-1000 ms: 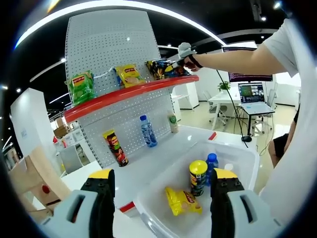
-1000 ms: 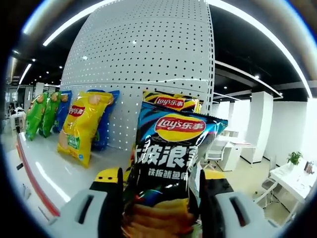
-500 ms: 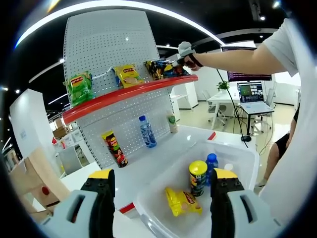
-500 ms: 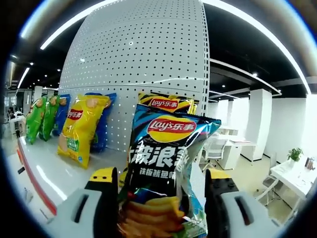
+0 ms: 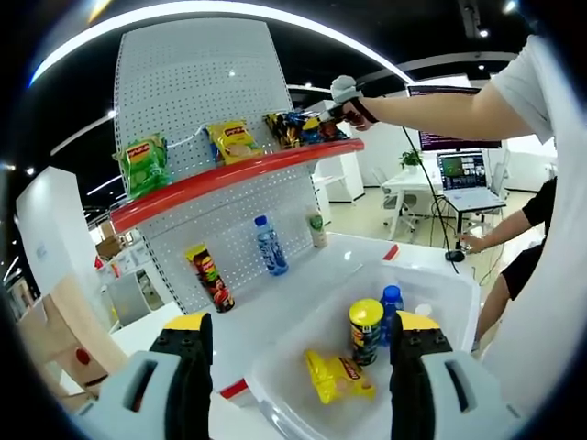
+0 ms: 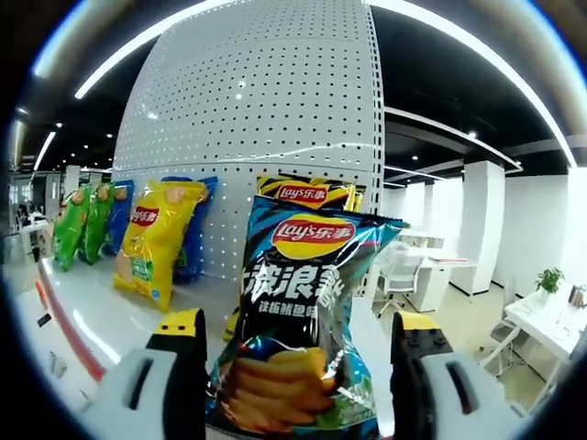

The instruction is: Place the items from the shopping basket onto the snack and drink counter

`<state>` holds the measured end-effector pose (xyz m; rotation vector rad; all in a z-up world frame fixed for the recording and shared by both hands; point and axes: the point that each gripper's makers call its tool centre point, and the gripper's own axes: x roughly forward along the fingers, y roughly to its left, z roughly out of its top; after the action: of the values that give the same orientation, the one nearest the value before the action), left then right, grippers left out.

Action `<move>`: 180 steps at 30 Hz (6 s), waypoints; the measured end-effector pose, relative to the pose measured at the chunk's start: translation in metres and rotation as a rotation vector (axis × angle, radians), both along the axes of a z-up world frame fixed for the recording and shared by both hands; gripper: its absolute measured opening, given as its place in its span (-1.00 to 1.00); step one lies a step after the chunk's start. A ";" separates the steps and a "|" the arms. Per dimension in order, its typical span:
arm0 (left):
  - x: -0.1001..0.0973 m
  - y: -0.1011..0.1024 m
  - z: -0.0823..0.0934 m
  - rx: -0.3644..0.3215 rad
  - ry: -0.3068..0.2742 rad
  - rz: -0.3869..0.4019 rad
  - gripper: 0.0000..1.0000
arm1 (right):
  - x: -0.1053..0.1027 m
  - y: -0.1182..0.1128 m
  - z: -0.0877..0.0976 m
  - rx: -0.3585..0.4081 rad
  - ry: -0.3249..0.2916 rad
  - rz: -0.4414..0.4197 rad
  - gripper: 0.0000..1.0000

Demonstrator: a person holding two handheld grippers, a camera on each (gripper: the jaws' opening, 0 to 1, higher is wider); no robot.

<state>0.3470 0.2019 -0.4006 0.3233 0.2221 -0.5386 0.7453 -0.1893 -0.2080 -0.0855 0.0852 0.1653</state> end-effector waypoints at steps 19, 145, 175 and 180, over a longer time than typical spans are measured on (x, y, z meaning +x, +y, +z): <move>-0.007 -0.008 0.001 0.009 -0.002 -0.015 0.59 | -0.020 -0.005 0.002 0.036 -0.029 -0.003 0.94; -0.069 0.054 -0.035 0.000 0.094 0.110 0.62 | -0.355 0.326 -0.419 -0.657 0.421 1.026 0.85; -0.074 0.033 -0.099 0.113 0.340 -0.034 0.61 | -0.337 0.336 -0.459 -0.648 0.501 0.929 0.79; -0.070 0.035 -0.099 0.116 0.344 -0.031 0.61 | -0.335 0.338 -0.467 -0.647 0.514 0.930 0.79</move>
<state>0.2771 0.2372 -0.5000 0.3459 0.5828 -0.6121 0.4106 0.1484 -0.6747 -0.7320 0.6134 1.0878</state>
